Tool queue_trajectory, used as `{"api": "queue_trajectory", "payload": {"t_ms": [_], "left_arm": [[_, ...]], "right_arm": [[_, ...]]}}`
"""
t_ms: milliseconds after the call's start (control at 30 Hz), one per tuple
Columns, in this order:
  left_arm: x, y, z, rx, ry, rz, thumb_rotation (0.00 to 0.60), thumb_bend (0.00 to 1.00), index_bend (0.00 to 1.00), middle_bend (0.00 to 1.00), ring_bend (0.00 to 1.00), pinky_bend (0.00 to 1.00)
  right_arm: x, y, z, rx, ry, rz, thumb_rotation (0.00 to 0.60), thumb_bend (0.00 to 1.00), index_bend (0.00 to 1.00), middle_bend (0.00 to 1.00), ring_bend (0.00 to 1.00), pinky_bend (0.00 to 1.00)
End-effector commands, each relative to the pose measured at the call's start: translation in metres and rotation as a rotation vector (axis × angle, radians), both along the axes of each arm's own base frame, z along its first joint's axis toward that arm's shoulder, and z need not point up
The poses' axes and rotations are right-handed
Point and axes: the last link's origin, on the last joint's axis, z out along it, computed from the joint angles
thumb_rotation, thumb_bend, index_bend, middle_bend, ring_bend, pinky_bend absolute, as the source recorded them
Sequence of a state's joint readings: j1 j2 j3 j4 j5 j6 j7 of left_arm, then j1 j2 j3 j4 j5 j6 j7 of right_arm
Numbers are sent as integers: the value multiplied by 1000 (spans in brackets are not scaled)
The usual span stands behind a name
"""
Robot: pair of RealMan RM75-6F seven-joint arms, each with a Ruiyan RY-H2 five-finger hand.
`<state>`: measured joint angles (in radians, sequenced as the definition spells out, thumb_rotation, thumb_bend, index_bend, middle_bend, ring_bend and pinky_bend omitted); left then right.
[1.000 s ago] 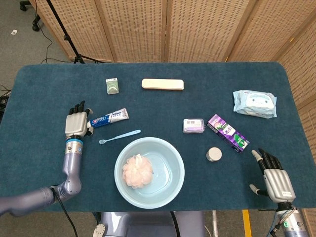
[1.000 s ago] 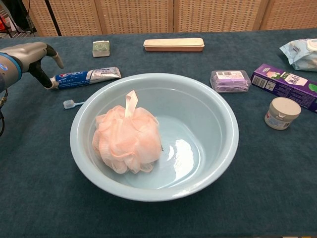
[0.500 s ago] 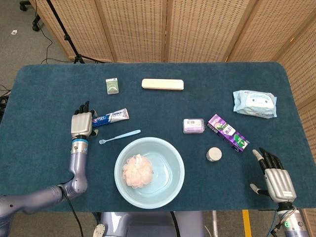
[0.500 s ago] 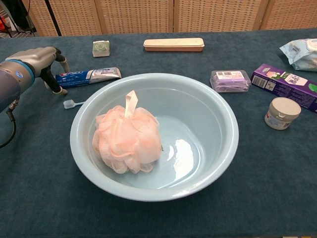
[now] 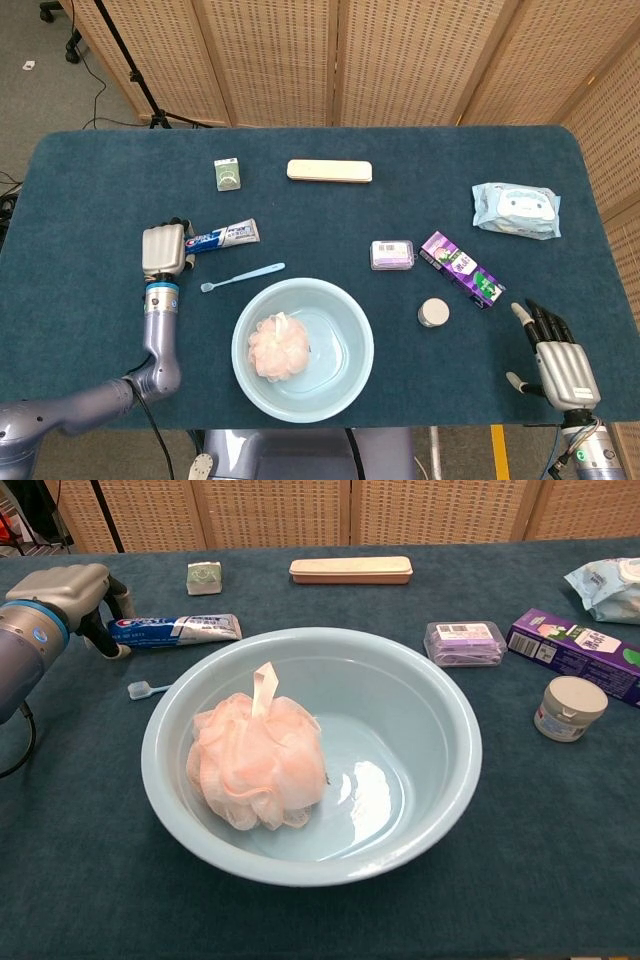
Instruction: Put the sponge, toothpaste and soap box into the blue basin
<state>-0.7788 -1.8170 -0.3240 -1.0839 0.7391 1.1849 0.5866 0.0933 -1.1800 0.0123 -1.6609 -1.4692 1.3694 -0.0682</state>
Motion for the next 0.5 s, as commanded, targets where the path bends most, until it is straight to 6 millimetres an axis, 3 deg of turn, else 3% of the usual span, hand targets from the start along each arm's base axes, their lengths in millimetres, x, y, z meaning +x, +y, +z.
{"api": "queue_trajectory", "payload": {"t_ms": [33, 267, 500], "left_arm": [[1, 0, 3, 15, -7, -10, 600, 434, 788, 429, 472, 502], [12, 1, 18, 72, -44, -60, 600, 434, 796, 434, 494, 519], [32, -2, 47, 142, -100, -134, 600, 434, 799, 438, 507, 527]], "right_arm": [[0, 0, 0, 0, -1, 0, 600, 208, 0, 0, 0, 74], [0, 0, 0, 1, -3, -1, 600, 208, 0, 0, 0, 74], [2, 1, 1, 1, -6, 4, 600, 208, 0, 0, 0, 74]]}}
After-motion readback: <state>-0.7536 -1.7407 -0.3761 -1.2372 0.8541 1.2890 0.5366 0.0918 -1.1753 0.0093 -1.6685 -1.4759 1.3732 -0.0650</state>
